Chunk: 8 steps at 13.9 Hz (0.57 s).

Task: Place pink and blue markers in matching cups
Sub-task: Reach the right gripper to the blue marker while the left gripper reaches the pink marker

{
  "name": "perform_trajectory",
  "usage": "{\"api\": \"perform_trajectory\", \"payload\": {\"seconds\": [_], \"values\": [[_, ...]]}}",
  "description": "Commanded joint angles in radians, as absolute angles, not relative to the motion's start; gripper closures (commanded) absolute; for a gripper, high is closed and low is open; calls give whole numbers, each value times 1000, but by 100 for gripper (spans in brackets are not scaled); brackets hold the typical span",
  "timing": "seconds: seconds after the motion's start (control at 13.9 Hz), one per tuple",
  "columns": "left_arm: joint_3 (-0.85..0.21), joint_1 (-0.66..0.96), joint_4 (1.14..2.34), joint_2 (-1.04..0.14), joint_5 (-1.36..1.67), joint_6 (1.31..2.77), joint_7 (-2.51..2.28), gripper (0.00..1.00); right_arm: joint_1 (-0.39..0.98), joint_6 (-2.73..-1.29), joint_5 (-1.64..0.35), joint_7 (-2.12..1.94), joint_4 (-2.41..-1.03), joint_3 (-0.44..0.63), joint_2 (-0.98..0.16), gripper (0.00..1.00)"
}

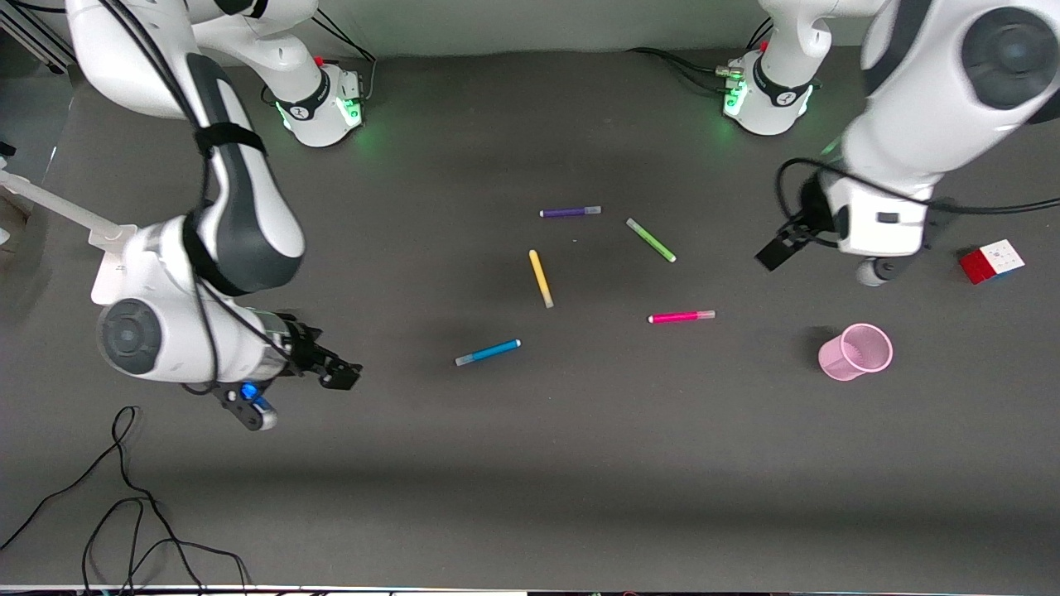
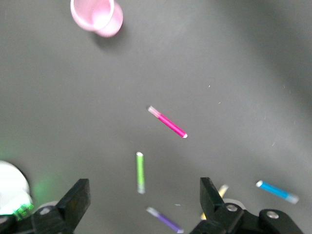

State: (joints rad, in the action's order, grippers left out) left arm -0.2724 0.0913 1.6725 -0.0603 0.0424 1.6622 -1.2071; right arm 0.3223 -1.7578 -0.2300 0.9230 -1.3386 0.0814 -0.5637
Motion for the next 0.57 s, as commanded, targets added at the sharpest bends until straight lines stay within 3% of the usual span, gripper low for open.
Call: {"api": "perform_trajectory", "payload": {"seconds": [0.0, 0.5], "values": [[-298, 135, 1716, -97, 46, 1759, -1504, 0, 383, -1808, -235, 1021, -1298, 89, -623, 0], [-295, 135, 1830, -144, 34, 1943, -1902, 0, 482, -1937, -244, 1326, -1301, 89, -739, 1]]}}
